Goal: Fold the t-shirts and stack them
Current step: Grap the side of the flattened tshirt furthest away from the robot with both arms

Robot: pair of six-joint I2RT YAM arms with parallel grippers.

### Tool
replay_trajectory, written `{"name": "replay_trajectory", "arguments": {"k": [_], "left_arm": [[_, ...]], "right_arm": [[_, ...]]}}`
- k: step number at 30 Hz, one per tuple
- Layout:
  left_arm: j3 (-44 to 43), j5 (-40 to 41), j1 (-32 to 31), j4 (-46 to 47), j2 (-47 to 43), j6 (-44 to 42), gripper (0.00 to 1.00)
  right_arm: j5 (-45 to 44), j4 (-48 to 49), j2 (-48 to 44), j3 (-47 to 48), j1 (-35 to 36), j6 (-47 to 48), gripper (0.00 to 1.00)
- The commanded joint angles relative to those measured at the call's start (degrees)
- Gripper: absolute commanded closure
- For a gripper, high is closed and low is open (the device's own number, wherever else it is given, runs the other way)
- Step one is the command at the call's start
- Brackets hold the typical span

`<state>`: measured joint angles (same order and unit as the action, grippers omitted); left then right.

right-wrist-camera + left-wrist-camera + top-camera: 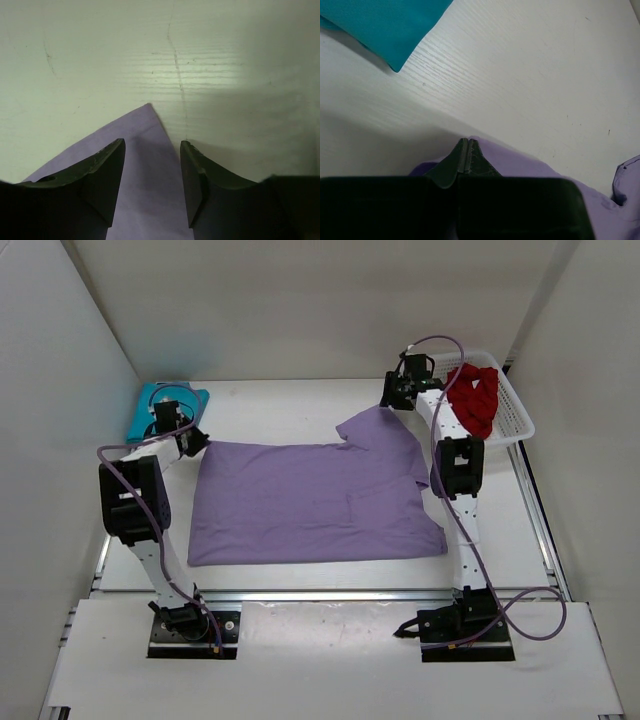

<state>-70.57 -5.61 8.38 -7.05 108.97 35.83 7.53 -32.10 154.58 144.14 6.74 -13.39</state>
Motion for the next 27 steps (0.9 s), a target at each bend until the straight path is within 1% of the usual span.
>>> {"name": "replay_trajectory", "arguments": {"k": [1, 2, 8, 12, 16, 18, 19, 20, 21, 22, 23, 25, 26, 27], "left_arm": [[-3.43, -1.51, 0.85, -1.12, 0.89, -0.24, 1.00], [-3.70, -1.95, 1.02, -0.86, 1.24, -0.06, 1.00], [-3.35, -3.09, 1.12, 0.28, 0.98, 1.08, 1.00], [-0.63, -4.50, 1.46, 2.74, -1.30, 2.40, 1.00], [1.48, -5.82, 0.76, 4.32, -3.93, 3.45, 1.00], [2.36, -5.90, 0.23, 5.11, -4.81, 3.89, 1.00], [3.06, -6.43, -0.29, 5.20, -5.25, 4.15, 1.00], [3.59, -6.96, 0.05, 5.64, -5.34, 4.33, 1.00], [4.11, -7.40, -0.03, 6.16, -5.78, 4.51, 1.00], [4.64, -7.58, 0.14, 6.17, -6.22, 4.51, 1.00], [4.82, -7.23, 0.14, 6.34, -6.48, 4.59, 1.00], [5.17, -7.40, 0.23, 6.52, -6.66, 4.68, 1.00], [5.17, -7.58, 0.41, 6.17, -6.40, 4.68, 1.00], [5.26, -7.40, 0.49, 6.34, -6.75, 4.68, 1.00]], "right_arm": [[-0.51, -2.09, 0.62, 3.16, -0.24, 0.56, 0.53], [0.20, -0.87, 0.46, 2.91, -0.06, 0.03, 0.52], [3.28, 1.24, 1.07, 2.20, 0.03, -2.25, 0.51], [4.25, 1.77, 2.38, 2.99, -0.32, -5.32, 0.50], [8.90, 1.42, 4.40, 3.78, -1.73, -10.42, 0.49], [11.10, 1.42, 5.02, 4.83, -2.17, -12.09, 0.50], [11.45, 1.16, 5.29, 5.19, -2.09, -12.45, 0.52], [11.63, 1.68, 5.20, 4.93, -2.17, -12.63, 0.57], [12.15, 2.03, 5.38, 4.93, -2.09, -13.15, 0.63], [12.51, 2.39, 5.46, 4.75, -2.26, -13.85, 0.66], [12.94, 2.65, 5.81, 4.84, -2.52, -14.73, 0.72], [13.83, 4.05, 6.16, 5.19, -2.26, -15.78, 0.77], [13.74, 4.49, 6.26, 5.80, -2.00, -15.88, 0.81], [13.13, 4.41, 6.60, 6.24, -1.91, -15.79, 0.88]]}}
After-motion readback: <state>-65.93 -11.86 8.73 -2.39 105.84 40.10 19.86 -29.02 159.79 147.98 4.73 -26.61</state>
